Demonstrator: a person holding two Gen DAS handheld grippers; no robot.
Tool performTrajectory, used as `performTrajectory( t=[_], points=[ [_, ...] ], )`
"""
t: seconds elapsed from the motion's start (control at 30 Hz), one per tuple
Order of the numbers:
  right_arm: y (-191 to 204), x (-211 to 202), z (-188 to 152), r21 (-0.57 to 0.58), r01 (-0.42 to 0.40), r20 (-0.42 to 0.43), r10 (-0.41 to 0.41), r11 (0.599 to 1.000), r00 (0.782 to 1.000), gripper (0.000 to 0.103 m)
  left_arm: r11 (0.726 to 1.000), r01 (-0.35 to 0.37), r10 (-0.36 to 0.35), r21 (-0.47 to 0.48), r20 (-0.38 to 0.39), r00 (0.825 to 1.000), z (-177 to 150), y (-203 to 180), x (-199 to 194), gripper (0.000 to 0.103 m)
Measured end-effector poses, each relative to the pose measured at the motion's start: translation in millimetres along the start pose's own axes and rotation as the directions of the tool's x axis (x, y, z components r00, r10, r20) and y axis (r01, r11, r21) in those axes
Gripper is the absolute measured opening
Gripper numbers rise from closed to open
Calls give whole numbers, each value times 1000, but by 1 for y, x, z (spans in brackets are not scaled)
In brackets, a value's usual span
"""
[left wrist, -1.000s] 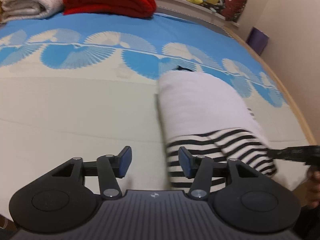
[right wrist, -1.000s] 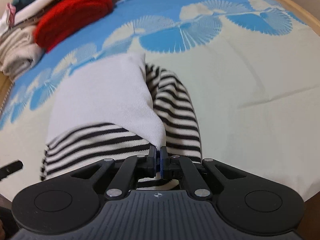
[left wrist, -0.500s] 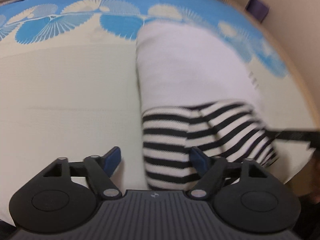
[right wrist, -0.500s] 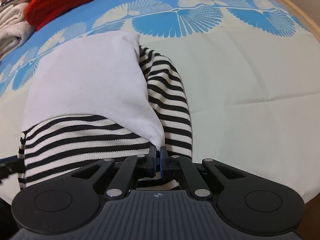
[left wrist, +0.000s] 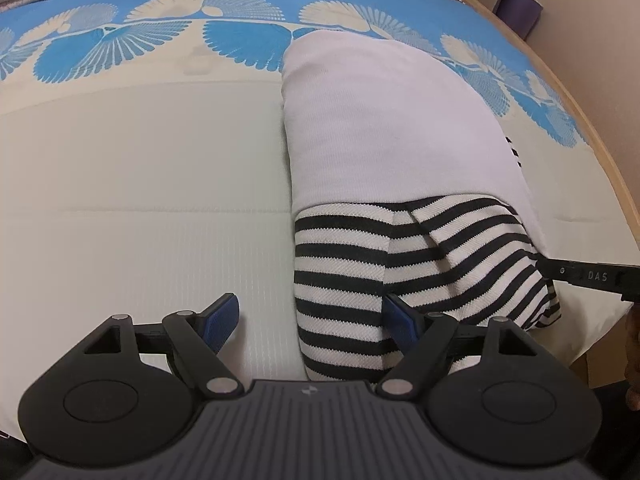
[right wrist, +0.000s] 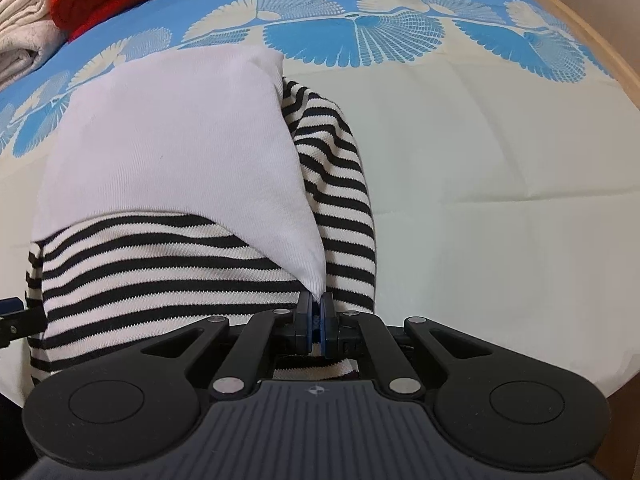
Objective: Fold small clothes
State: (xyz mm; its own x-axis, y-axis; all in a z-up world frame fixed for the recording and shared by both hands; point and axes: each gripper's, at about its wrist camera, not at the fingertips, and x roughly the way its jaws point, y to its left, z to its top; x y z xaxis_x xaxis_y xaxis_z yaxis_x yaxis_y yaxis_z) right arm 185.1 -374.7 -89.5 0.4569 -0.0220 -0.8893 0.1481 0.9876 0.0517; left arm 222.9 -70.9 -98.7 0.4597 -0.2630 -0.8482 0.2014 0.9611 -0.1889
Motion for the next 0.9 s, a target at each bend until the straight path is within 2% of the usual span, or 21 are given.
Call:
performTrajectory(
  t=[0.17, 0.27, 0.3, 0.37, 0.47, 0.5, 0.57, 0.6, 0.63, 0.67, 0.7, 0.8, 0.9],
  points=[
    [7, -8, -3, -20, -26, 38, 27, 999, 999, 6, 1000, -2, 3, -20, 13, 1000, 1, 4, -7, 83],
    [11, -21, -6, -41, 12, 121, -7, 999, 993, 25, 1000, -11, 11, -16, 15, 1000, 1, 3, -8, 83],
    [9, -27, -6, -24, 13, 154, -9, 1000, 988, 29, 1000, -13, 13, -15, 16, 1000, 1, 2, -8, 83],
    [2, -41, -5, 30, -7, 234, 0, 1000, 972, 29, 1000, -18, 18, -10, 20, 1000, 1, -1, -8, 83],
    [-2, -56, -4, 56, -100, 311, 78, 993, 947, 36, 1000, -26, 26, -3, 29, 999, 1, -5, -9, 83],
    [0, -54, -4, 39, -150, 293, 132, 988, 947, 40, 1000, -28, 28, -2, 30, 999, 1, -6, -9, 83],
    [11, -38, -5, -15, -207, 193, 206, 978, 959, 40, 999, -32, 32, -2, 33, 999, 1, -7, -9, 83],
    [19, -27, -8, -64, -184, 127, 191, 981, 973, 40, 999, -33, 33, -3, 33, 999, 1, -6, -8, 83],
    [29, -15, -13, -131, -120, 73, 130, 984, 989, 42, 999, -35, 35, -3, 32, 999, 1, -5, -8, 83],
    [33, -8, -16, -163, -76, 56, 86, 984, 995, 50, 999, -36, 36, -4, 31, 999, 0, -4, -8, 83],
    [32, -5, -16, -152, -56, 59, 66, 987, 996, 53, 999, -38, 38, -5, 32, 999, 0, -4, -9, 83],
    [19, -1, -9, -46, -88, 36, 89, 995, 995, 53, 999, -42, 42, -2, 37, 998, 0, -4, -10, 83],
    [18, 2, -10, -44, -55, 30, 56, 998, 998, 53, 998, -63, 63, 2, 63, 996, 3, -2, -17, 83]
  ],
)
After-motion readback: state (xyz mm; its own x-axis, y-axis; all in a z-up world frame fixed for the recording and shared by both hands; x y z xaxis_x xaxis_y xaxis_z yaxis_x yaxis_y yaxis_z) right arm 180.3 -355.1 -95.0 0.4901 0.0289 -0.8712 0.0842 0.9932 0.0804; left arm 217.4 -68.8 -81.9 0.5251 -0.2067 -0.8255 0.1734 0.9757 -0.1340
